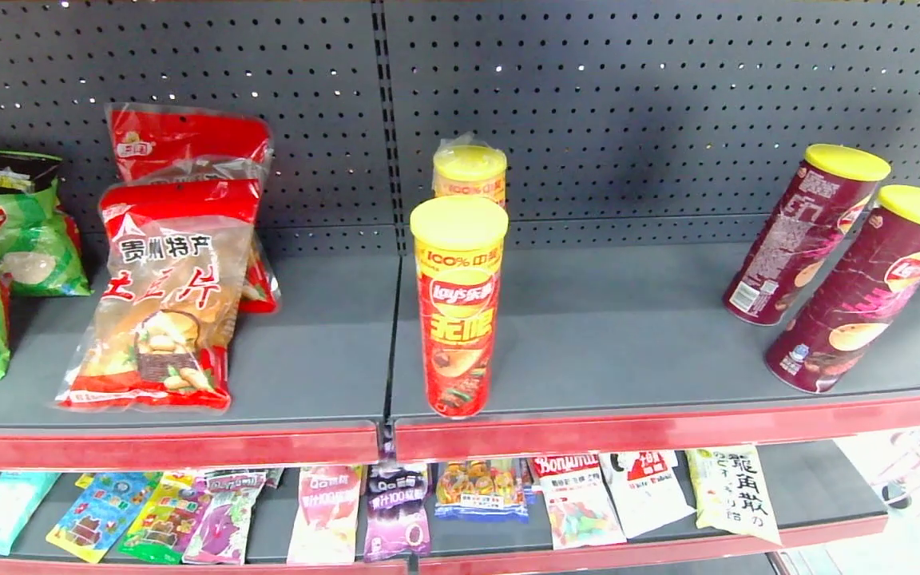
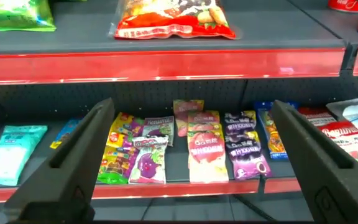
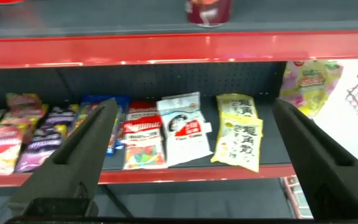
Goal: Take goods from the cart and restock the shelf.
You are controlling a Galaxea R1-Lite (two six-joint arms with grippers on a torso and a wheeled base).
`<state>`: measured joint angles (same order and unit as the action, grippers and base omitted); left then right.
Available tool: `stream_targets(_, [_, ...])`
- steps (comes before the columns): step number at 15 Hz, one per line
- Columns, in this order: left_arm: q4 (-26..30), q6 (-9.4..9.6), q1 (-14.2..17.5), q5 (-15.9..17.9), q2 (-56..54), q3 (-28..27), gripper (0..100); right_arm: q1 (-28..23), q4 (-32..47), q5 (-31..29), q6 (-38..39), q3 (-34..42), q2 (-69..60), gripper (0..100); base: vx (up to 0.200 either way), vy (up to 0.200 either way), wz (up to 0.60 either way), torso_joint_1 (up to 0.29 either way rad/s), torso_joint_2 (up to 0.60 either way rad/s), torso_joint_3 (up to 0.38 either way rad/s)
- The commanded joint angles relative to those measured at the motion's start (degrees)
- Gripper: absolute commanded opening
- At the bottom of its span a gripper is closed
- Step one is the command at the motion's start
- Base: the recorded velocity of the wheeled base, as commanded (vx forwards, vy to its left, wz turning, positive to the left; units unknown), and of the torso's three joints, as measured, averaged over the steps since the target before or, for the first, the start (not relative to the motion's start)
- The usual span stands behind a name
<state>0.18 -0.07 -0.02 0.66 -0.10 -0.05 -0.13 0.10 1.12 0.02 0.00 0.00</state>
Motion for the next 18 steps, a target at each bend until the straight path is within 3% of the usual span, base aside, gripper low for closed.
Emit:
stream_targets(1, [-0.09, -0.01, 0.02, -0.13, 0.1, -0.04, 100, 0.05, -0.01, 0.02, 0.06, 0.0, 0.0, 100, 0.0, -0.2, 0.0, 0.022, 0.01, -0.002])
stream_targets(18, [-0.09, -0.01, 0.02, -1.36, 0.1, 0.05, 100, 0.05, -0.01, 0.11, 0.24, 0.0, 0.0, 100, 0.0, -0.2, 0.0, 0.003, 0.0, 0.002])
